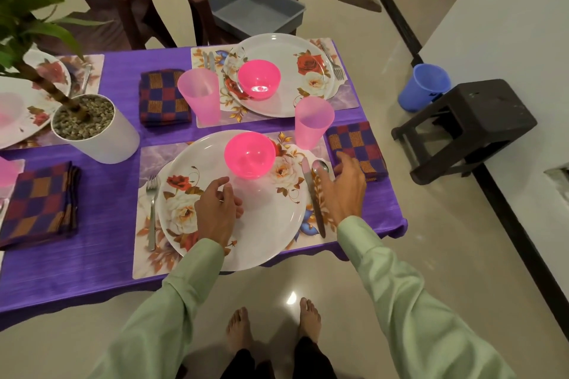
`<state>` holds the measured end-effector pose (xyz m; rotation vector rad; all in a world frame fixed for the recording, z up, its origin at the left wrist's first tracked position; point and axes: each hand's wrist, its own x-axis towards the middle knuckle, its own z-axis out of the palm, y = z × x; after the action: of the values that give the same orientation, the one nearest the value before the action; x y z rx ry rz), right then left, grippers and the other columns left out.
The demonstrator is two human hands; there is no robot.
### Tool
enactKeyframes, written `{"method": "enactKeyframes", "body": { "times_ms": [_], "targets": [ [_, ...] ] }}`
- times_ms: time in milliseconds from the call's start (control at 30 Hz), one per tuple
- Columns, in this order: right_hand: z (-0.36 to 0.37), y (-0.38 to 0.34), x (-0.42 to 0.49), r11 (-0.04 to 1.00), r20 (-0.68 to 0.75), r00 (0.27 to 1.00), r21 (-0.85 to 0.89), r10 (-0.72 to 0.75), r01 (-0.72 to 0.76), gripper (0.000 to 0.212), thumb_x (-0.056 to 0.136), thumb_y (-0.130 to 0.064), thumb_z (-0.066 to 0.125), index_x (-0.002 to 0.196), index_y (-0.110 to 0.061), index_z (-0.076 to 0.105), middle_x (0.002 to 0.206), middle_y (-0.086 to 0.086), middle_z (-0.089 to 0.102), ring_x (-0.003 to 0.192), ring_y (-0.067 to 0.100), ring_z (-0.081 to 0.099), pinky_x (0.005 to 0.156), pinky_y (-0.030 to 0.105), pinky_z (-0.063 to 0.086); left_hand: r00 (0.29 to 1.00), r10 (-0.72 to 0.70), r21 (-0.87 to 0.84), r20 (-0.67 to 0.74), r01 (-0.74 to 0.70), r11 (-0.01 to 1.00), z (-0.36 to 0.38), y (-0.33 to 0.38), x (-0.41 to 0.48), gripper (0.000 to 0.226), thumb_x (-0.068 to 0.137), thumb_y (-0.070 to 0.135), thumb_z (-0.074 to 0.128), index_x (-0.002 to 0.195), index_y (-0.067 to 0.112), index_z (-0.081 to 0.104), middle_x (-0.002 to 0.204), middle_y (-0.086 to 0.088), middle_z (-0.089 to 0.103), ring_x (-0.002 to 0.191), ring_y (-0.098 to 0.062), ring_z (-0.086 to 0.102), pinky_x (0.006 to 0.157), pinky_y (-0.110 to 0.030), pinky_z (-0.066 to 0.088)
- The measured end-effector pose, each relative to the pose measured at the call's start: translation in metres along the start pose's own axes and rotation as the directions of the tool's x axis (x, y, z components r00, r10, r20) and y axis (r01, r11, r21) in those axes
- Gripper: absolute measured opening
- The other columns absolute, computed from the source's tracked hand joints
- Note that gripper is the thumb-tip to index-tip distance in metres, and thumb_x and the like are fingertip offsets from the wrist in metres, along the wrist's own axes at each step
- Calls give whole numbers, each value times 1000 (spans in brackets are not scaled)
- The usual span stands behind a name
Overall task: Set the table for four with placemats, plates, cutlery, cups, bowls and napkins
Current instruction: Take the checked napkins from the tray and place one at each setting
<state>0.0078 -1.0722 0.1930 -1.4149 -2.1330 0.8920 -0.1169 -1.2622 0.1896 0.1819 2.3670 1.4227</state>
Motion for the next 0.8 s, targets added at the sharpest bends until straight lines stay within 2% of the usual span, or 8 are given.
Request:
{"method": "enactKeyframes", "body": {
  "times_ms": [133, 233, 333, 467, 567, 667, 733, 800],
  "targets": [
    [16, -19, 35, 974, 85, 994, 208, 73, -89, 102, 69, -42, 85, 151, -27, 25, 149, 5, 43, 131, 31, 47, 107, 52, 42, 1000, -15, -23, 0, 15, 1000, -1, 1, 5, 31, 104, 22, 42, 127, 12, 58, 74, -7, 69, 61, -19, 65, 62, -24, 53],
    [28, -33, 54, 968, 113, 992, 239, 54, -80, 117, 60, -46, 89, 152, -28, 18, 148, 6, 44, 135, 29, 43, 107, 53, 40, 1000, -13, -22, -5, 12, 1000, -3, 2, 9, 30, 104, 22, 41, 128, 13, 58, 75, -8, 69, 62, -18, 65, 59, -21, 51],
    [36, -38, 67, 963, 106, 993, 260, 48, -74, 109, 59, -45, 90, 146, -28, 27, 137, 6, 52, 125, 31, 49, 101, 50, 45, 1000, -5, -5, -15, 5, 1000, -5, 2, 13, 31, 104, 23, 41, 129, 14, 58, 77, -7, 69, 64, -17, 66, 59, -17, 49],
    [36, -34, 74, 973, 92, 995, 225, 36, -56, 94, 66, -36, 87, 143, -21, 35, 134, 6, 53, 125, 27, 46, 102, 45, 43, 1000, -4, -30, -15, 4, 1000, -8, -1, 15, 30, 104, 22, 41, 128, 13, 58, 79, -8, 69, 62, -17, 64, 57, -18, 49],
    [35, -28, 74, 973, 113, 993, 224, 35, -60, 98, 66, -38, 87, 145, -23, 31, 136, 5, 51, 125, 27, 46, 102, 45, 44, 1000, -9, -33, -24, 8, 999, -7, -2, 15, 30, 105, 22, 41, 128, 12, 58, 79, -7, 68, 62, -17, 64, 55, -16, 49],
    [31, -17, 76, 961, 164, 986, 270, 20, -65, 107, 57, -41, 91, 143, -32, 27, 134, 3, 52, 117, 29, 55, 95, 51, 51, 999, -21, -25, -28, 21, 999, -3, -2, 13, 30, 105, 22, 40, 128, 14, 58, 80, -5, 69, 64, -17, 65, 55, -14, 48],
    [18, -5, 72, 982, 145, 989, 187, -4, -23, 107, 62, -42, 88, 147, -34, 22, 142, 2, 47, 125, 26, 49, 99, 48, 48, 1000, -18, -26, -22, 17, 1000, -3, -2, 11, 30, 105, 21, 39, 128, 15, 58, 80, -4, 69, 64, -17, 65, 57, -15, 49],
    [-1, 18, 62, 989, 82, 988, -65, -131, 137, 91, 78, -47, 77, 150, -31, 23, 151, 1, 37, 137, 25, 35, 107, 47, 40, 1000, -13, -47, -14, 12, 999, -4, -2, 10, 30, 105, 21, 39, 128, 14, 58, 80, -5, 69, 63, -19, 65, 60, -22, 53]
  ]
}}
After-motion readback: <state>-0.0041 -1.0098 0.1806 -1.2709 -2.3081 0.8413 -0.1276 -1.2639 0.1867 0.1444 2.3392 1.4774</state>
